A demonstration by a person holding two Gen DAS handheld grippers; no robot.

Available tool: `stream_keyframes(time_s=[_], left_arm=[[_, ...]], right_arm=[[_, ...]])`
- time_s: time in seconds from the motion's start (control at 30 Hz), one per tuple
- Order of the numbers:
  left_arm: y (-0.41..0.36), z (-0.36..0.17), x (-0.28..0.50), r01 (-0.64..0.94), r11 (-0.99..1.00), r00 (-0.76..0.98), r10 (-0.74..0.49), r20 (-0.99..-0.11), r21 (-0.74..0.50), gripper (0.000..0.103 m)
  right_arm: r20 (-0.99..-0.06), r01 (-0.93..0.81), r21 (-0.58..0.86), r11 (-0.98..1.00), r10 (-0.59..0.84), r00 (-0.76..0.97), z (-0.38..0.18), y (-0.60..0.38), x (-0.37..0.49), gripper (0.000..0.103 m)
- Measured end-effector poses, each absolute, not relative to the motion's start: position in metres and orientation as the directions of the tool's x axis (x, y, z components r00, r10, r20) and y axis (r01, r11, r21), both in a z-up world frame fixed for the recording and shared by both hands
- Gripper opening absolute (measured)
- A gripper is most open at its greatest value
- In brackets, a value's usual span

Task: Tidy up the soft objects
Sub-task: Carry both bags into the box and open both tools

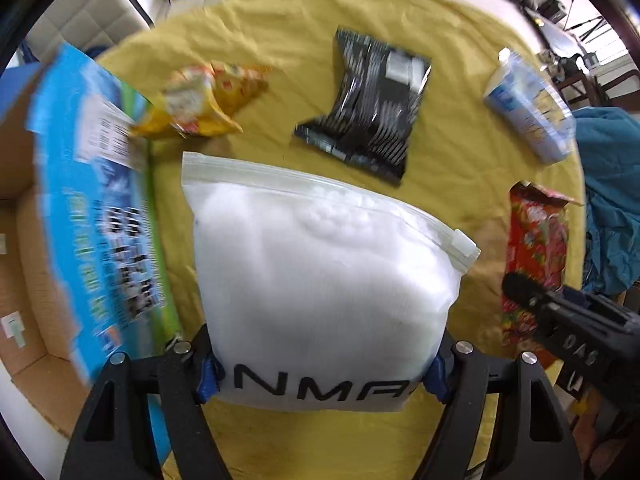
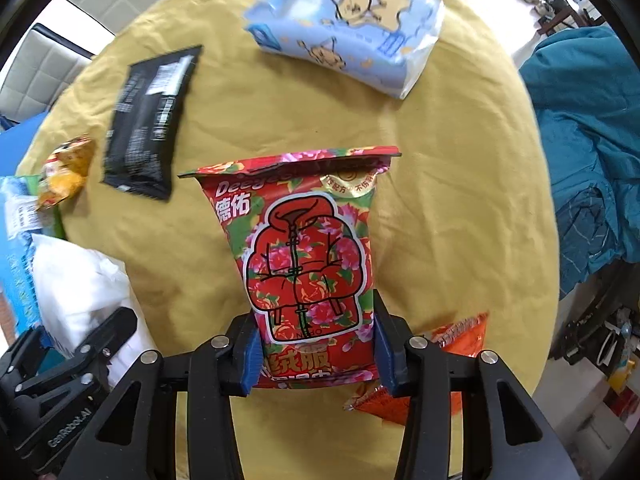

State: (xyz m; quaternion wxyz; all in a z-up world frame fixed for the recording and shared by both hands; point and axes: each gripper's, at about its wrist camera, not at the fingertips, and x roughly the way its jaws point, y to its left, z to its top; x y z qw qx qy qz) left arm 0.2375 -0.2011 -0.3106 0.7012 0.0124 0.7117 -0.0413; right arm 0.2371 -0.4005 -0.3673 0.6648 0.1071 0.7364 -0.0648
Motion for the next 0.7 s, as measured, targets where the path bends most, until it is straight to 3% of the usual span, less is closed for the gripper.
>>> stream_keyframes(time_s=[0.2, 0.7], left_arm=[[-0.207, -0.251, 0.221, 0.070, 0.995, 0.095, -0.083, -0.992, -0.077, 0.074], [-0.076, -0.170, 0.218, -0.002, 0.986, 0.224, -0.162, -0.961, -0.167, 0.074]], right_arm=[[-0.996, 0.223, 0.081, 0.971, 0.088, -0.020, -0.326, -0.382, 0.217, 0.047], [-0.970, 0.110, 0.197, 0.974, 0.177, 0.164, -0.201, -0.311, 0.196, 0.047]])
